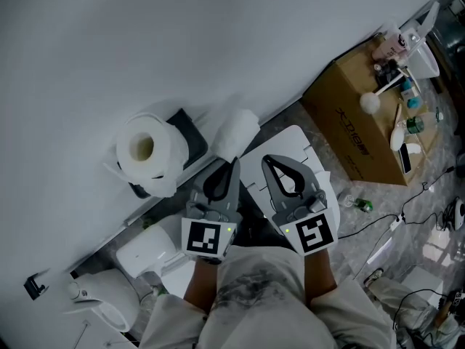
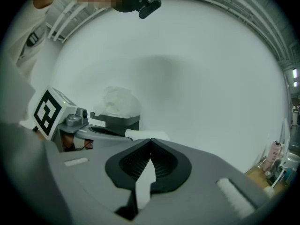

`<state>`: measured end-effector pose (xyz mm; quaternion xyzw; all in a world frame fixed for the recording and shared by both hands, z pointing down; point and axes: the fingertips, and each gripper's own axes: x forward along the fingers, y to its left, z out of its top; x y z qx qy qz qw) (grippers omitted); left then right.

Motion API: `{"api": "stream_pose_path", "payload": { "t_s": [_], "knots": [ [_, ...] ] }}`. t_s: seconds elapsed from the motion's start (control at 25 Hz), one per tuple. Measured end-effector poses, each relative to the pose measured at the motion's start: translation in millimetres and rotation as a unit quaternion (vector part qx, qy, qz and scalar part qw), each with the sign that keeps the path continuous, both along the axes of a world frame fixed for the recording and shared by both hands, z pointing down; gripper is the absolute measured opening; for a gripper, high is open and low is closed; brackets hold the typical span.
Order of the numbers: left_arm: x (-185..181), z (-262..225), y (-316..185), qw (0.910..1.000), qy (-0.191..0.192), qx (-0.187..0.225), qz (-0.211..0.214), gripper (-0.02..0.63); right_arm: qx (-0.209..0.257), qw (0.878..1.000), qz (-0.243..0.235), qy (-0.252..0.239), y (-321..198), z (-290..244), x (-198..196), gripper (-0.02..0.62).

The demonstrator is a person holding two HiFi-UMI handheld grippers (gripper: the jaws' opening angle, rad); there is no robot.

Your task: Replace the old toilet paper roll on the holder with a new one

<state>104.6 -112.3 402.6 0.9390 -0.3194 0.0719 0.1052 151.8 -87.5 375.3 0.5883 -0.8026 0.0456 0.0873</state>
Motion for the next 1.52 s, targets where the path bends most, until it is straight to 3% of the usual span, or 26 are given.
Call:
{"api": "stream_pose_path", "payload": {
  "t_s": [0.64, 0.92, 1.2, 1.52],
  "knots": [
    [-18, -27, 48, 0.9998, 0.014, 0.007, 0.015, 0.014, 0.044, 0.997, -0.064, -0.002, 14, -55, -33, 0.005],
    [-38, -31, 54, 0.9996, 0.019, 0.015, 0.017, 0.014, 0.062, 0.992, -0.113, -0.003, 2, -73, -63, 0.048],
    [-59, -29, 52, 0.9997, 0.018, 0.012, 0.009, 0.014, 0.07, 0.984, -0.165, -0.005, -18, -84, -94, 0.108],
    [-82, -25, 53, 0.9997, 0.019, 0.014, 0.006, 0.014, 0.066, 0.976, -0.206, -0.005, -33, -89, -128, 0.248]
  ]
}}
